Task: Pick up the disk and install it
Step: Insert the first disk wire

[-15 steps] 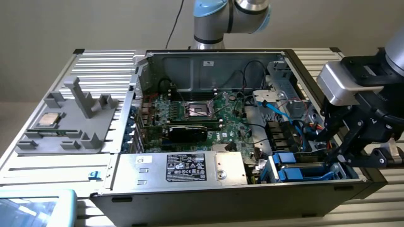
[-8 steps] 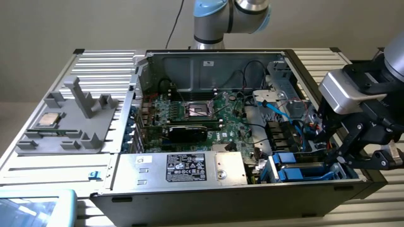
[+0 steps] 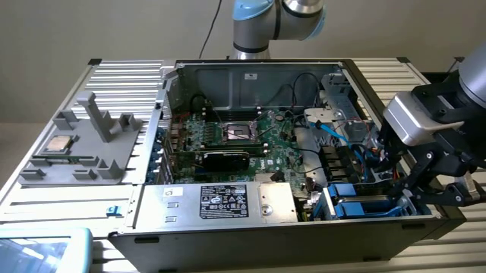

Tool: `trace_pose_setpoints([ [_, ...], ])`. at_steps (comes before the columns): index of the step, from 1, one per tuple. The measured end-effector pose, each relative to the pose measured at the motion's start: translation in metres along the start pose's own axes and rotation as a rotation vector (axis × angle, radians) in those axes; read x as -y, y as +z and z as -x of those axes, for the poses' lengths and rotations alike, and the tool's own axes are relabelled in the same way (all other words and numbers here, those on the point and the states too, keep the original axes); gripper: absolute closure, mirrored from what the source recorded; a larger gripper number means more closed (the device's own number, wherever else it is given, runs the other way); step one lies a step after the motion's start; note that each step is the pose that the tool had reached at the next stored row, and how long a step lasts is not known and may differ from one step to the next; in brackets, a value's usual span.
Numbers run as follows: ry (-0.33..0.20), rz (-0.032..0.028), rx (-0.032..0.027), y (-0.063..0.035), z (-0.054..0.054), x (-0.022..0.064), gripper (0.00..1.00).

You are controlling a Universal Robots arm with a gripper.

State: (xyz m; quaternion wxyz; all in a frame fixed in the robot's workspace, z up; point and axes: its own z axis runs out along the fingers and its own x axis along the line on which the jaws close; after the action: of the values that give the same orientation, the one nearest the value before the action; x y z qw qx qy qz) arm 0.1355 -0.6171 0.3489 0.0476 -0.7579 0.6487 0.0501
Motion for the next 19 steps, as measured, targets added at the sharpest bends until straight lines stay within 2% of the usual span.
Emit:
trace_pose_setpoints([
  [6, -0.024, 0.0043, 0.0190, 0.0036, -0.0006, 0.0004, 0.56],
  [14, -0.034, 0.0068, 0.0201, 0.0066, -0.0014, 0.0007, 0.56],
  [19, -0.051, 0.0114, 0.0280, 0.0089, -0.0020, 0.0021, 0.56],
])
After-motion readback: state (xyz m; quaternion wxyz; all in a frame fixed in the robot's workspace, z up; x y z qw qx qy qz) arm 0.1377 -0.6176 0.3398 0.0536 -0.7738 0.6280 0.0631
